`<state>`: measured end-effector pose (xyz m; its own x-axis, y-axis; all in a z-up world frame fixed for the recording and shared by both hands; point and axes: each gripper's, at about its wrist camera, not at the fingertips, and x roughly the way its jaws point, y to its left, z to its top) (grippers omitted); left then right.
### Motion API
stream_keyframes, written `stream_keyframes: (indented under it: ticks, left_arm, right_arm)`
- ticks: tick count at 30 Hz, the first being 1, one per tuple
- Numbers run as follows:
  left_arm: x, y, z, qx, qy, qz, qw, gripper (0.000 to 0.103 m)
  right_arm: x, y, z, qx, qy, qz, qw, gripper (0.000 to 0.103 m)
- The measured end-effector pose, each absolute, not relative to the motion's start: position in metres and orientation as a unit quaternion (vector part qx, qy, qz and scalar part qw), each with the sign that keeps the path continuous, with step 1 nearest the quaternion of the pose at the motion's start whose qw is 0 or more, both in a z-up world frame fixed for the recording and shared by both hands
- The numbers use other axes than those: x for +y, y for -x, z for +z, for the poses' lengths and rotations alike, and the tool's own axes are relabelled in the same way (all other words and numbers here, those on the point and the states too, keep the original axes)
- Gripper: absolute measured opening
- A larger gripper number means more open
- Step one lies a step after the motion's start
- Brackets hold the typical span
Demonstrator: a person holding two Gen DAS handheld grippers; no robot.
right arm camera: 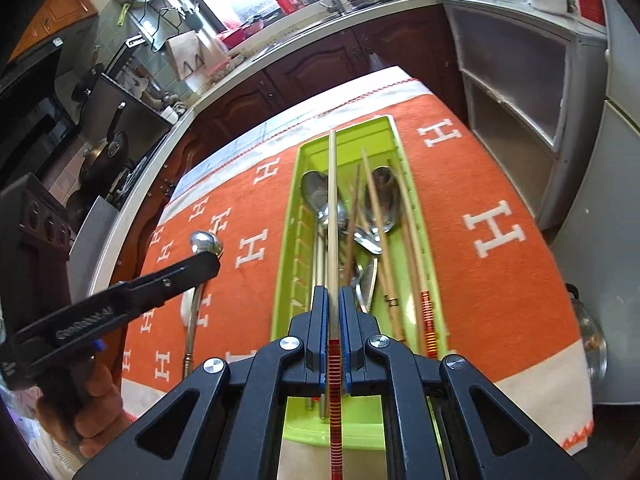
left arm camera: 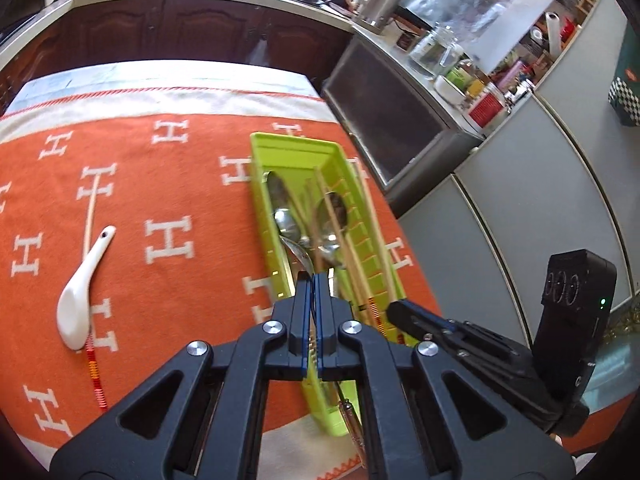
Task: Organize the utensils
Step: 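Carry the chopstick and metal spoon into the green tray and open both tools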
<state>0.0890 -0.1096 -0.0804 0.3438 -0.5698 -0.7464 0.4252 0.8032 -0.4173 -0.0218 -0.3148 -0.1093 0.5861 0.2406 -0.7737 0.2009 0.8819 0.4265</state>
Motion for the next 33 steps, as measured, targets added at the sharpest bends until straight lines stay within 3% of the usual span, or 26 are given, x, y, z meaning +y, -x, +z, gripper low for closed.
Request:
stream_keyframes:
  ticks: [10, 20, 30, 33]
  left_arm:
    - [-0.171, -0.105, -0.095, 0.499, 0.024, -0.307, 0.810, 0.000]
    - [-0.186, -0.117, -0.115, 0.505, -0.021, -0.287, 0.814, 0.000]
    - [-0.183, -0.105, -0.100, 0.485, -0.047, -0.283, 0.826, 0.000]
    - [-0.179, -0.100, -0.097, 0.481, -0.057, -0.275, 0.830, 0.008]
  right_arm:
    - [-0.333, -0.002, -0.117, 0.467, -0.219, -0.020, 0.856, 0.005]
    - [-0.338, -0.022, -0.129, 0.476, -0.217, -0.022, 0.852, 0.005]
    - [-0.327, -0.030, -0.131, 0.479, -0.219, -0.018, 0.850, 0.006]
    - [-0.325, -0.028, -0.133, 0.482, -0.222, -0.017, 0.847, 0.006]
